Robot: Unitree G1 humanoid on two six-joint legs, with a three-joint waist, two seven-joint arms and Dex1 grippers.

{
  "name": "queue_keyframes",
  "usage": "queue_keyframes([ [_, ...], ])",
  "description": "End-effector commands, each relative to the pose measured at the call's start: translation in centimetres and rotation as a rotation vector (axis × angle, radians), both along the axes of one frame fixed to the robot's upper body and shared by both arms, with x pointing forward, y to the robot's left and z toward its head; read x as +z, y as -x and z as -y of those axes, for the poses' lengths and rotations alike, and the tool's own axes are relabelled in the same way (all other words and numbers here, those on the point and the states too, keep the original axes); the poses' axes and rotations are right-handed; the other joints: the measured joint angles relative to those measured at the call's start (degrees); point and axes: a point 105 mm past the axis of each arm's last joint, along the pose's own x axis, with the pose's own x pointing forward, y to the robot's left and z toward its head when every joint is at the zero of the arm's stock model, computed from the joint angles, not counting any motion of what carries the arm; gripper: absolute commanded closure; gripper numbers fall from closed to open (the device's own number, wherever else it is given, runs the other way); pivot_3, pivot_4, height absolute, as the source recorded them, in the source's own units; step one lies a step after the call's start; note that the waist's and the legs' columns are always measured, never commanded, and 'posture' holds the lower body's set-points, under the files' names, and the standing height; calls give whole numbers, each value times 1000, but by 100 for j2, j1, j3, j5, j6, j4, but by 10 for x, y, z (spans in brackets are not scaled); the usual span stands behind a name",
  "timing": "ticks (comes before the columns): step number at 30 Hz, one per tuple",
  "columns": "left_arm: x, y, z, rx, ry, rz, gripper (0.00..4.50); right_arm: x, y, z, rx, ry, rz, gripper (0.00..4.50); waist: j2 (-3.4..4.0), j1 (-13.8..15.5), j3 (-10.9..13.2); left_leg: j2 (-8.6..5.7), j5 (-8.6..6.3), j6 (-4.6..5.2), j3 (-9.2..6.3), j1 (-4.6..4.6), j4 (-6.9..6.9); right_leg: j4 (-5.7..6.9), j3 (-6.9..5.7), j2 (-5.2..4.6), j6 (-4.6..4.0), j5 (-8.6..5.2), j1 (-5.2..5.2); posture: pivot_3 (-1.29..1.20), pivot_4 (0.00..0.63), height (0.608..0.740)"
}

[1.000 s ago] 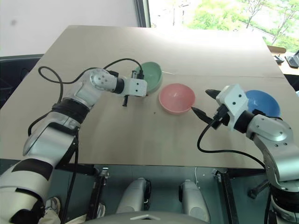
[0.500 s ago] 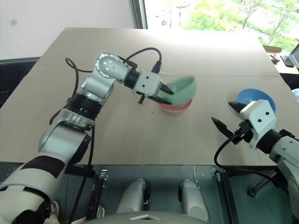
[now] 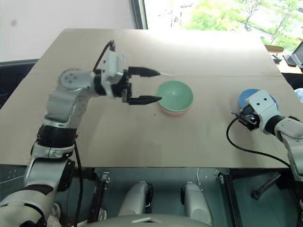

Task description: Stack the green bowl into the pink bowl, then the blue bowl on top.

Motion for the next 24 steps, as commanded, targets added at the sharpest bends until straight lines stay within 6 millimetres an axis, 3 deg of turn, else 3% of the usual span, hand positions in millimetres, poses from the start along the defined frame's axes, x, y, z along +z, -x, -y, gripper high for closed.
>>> queue_keyframes([
  [1, 6, 33, -15, -46, 62, -52, 552, -1, -13, 23, -70, 28, -51, 808, 6, -45, -4, -1, -1, 0, 17, 6, 0, -2, 22, -4, 1, 1, 1, 0, 150, 740],
  [2, 6, 39, -19, -53, 78, -95, 552, -2, -17, 25, -81, 12, -63, 808, 5, -45, -3, -3, -1, 1, 19, 7, 0, -5, 20, -7, 1, 1, 1, 0, 150, 740],
  [3, 5, 44, -23, -60, 84, -116, 279, -3, -20, 27, -86, -2, -74, 1307, 6, -27, -3, -2, -1, 1, 19, 6, 2, -4, 19, -7, 1, 1, 1, 0, 150, 740],
  [4, 3, 46, -26, -44, 83, -126, 37, -4, -23, 27, -86, -18, -89, 1485, 5, -20, -3, -2, -1, 1, 15, 5, 1, -2, 15, -7, 1, 1, 1, 0, 150, 740],
  [6, 3, 45, -30, 6, 89, -126, 0, -5, -26, 27, -84, -29, -116, 2106, 7, -17, -3, -1, -1, 1, 10, 6, 1, -1, 11, -4, 0, 0, 1, 0, 150, 740],
  [10, 1, 49, -33, 46, 96, -137, 0, -6, -30, 26, -75, -21, -127, 4090, 6, -15, -3, -2, -1, 1, 11, 5, 1, -4, 11, -4, 0, 1, 2, 0, 150, 740],
  [12, 0, 51, -33, 57, 104, -138, 0, 1, -32, 25, -64, -3, -100, 4492, 7, -24, -3, -2, -1, 1, 13, 4, 1, -4, 13, -4, 0, 1, 1, 0, 150, 740],
  [14, 0, 50, -36, 84, 116, -124, 0, 17, -34, 11, 4, -3, -39, 4492, 7, -26, -3, -2, -1, 1, 13, 5, 0, -3, 13, -4, 0, 1, 0, 0, 150, 740],
  [18, -10, 47, -49, 160, 149, -162, 0, 56, -12, -62, 383, -106, 47, 4492, 11, -74, -1, 1, -1, 1, 14, 8, -4, -1, 16, -1, 0, 1, -1, 0, 150, 740],
  [21, -26, 47, -57, 208, 129, -175, 0, 71, 7, -108, 589, -147, 51, 4492, 12, -118, -2, 4, -1, 1, 13, 11, -10, -2, 16, 1, 0, 0, -2, 0, 150, 740],
  [24, -28, 47, -59, 236, 148, -180, 0, 81, 13, -140, 701, -183, 78, 4492, 2, -78, -5, 4, -1, 0, 9, 7, -9, -5, 9, -2, 0, 1, 0, 0, 150, 740],
])
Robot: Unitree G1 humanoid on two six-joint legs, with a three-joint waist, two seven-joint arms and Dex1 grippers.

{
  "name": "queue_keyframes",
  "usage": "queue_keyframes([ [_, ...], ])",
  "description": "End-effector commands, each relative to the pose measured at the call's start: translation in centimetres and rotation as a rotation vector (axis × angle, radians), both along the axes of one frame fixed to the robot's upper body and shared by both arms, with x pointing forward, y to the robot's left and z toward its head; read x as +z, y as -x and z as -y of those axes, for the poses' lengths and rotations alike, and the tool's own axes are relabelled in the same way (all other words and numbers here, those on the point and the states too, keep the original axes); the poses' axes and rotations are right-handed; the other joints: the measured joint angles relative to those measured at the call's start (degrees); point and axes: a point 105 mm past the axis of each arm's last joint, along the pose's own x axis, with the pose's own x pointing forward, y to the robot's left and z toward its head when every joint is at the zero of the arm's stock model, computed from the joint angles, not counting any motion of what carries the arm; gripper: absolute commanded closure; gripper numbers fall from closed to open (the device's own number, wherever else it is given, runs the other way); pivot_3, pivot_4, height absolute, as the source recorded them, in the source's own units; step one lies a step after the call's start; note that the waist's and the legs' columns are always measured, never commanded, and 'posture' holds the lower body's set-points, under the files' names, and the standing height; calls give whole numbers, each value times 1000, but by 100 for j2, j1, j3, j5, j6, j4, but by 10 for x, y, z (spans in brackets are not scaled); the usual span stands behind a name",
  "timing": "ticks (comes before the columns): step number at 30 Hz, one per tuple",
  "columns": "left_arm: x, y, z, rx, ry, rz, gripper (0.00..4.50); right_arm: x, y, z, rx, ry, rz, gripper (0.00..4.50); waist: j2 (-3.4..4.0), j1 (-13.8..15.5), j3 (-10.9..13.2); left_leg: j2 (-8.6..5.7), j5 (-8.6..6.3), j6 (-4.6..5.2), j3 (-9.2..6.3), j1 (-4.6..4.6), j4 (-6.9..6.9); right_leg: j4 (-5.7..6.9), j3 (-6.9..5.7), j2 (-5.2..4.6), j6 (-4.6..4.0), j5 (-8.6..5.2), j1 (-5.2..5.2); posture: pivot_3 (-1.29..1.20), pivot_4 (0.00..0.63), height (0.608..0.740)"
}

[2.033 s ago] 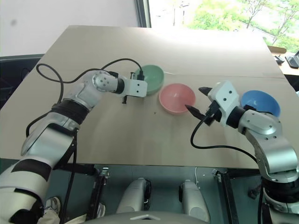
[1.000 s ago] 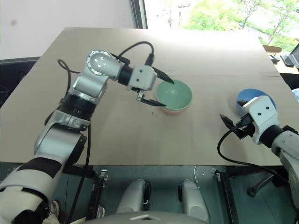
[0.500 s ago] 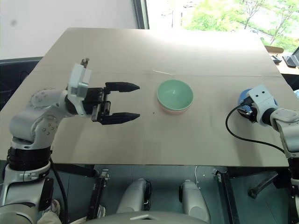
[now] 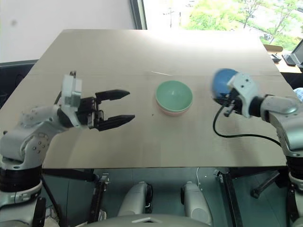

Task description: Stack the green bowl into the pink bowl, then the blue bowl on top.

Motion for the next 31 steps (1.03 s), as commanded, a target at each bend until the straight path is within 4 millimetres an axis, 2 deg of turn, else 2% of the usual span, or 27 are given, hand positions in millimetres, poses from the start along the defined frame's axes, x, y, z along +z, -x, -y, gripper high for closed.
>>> queue_keyframes([
  [1, 14, 1, -4, 40, 10, 78, 0, 13, 11, -43, 161, -50, 22, 4492, -8, 48, -5, -2, 0, 0, -1, 1, 1, -1, -3, -3, 0, 0, 2, 0, 150, 740],
  [4, 14, 3, -5, 51, 11, 82, 0, 4, 6, -67, 223, -53, -5, 4492, -8, 82, -5, -2, 0, 0, 1, 0, 5, 2, -2, -3, 0, 0, 1, 0, 150, 740],
  [5, 14, 4, -6, 54, 11, 82, 0, 0, 3, -72, 231, -53, -9, 3744, -8, 79, -5, -1, 0, 0, 1, 0, 4, 1, -3, -2, -1, 0, 1, 0, 150, 740],
  [6, 15, 5, -7, 60, 14, 82, 0, -2, 2, -78, 244, -68, -20, 3461, -8, 85, -5, -1, 0, 0, 1, -2, 4, 1, -3, -2, -1, 0, 0, 0, 150, 740],
  [9, 15, 6, -9, 77, 13, 82, 0, -4, -1, -83, 253, -74, -13, 2075, -8, 99, -4, -2, 0, 0, 1, -5, 4, 0, -3, -4, -1, 0, -1, 0, 150, 740],
  [11, 14, 8, -11, 99, 13, 80, 0, 2, -3, -80, 236, -90, 17, 1196, -8, 95, -4, -2, 0, 0, 1, -6, 4, -1, -4, -4, -1, 0, -1, 0, 150, 740],
  [12, 12, 9, -12, 108, 9, 76, 0, 8, -7, -75, 200, -109, 51, 1007, -8, 85, -4, -2, 0, 0, 2, -4, 4, -1, -3, -4, -1, 0, -1, 0, 150, 740],
  [13, 11, 10, -12, 118, 5, 76, 0, 12, -10, -68, 157, -126, 77, 424, -7, 84, -4, -1, 0, 0, 1, -4, 3, 0, -3, -3, -1, 0, -2, 0, 150, 740],
  [14, 10, 10, -12, 130, 0, 80, 0, 15, -11, -61, 118, -132, 103, 197, -8, 82, -4, -1, 0, 0, 2, -4, 3, 0, -3, -3, -1, 0, -2, 0, 150, 740],
  [17, 3, 12, -15, 182, -13, 90, 0, 19, -5, -36, 63, -183, 172, 197, -10, 122, -6, -1, 0, 0, 0, -4, -1, -4, -4, -3, -1, 0, -1, 0, 150, 740],
  [21, -3, 15, -22, 261, -12, 87, 0, 0, 4, 8, -42, -116, 156, 197, -10, 116, -6, -4, 0, 0, 4, -2, -5, -7, -3, -8, -1, 0, 0, 0, 150, 740],
  [23, -12, 15, -30, 331, -46, 77, 0, -11, 10, 35, -116, -137, 113, 197, -11, 104, -6, -3, 0, 0, 5, 2, -6, -5, 0, -6, -2, 0, 0, 0, 150, 740],
  [25, -18, 16, -37, 372, -46, 46, 0, -19, 20, 53, -136, -153, 79, 197, -10, 96, -6, -3, 0, 0, 7, 4, -10, -5, 2, -6, -2, 0, 0, 0, 150, 740],
  [29, -25, 22, -50, 413, -65, 24, 0, -32, 38, 82, -179, -120, 6, 197, -8, 64, -8, -2, 0, 0, 11, 10, -12, -2, 7, -4, -2, 0, 1, 0, 150, 740],
  [31, -28, 23, -59, 436, -88, 21, 0, -36, 42, 90, -197, -99, -15, 197, -7, 61, -8, -2, 0, 0, 16, 19, -12, -1, 11, -4, -2, -1, 4, 0, 150, 740],
])
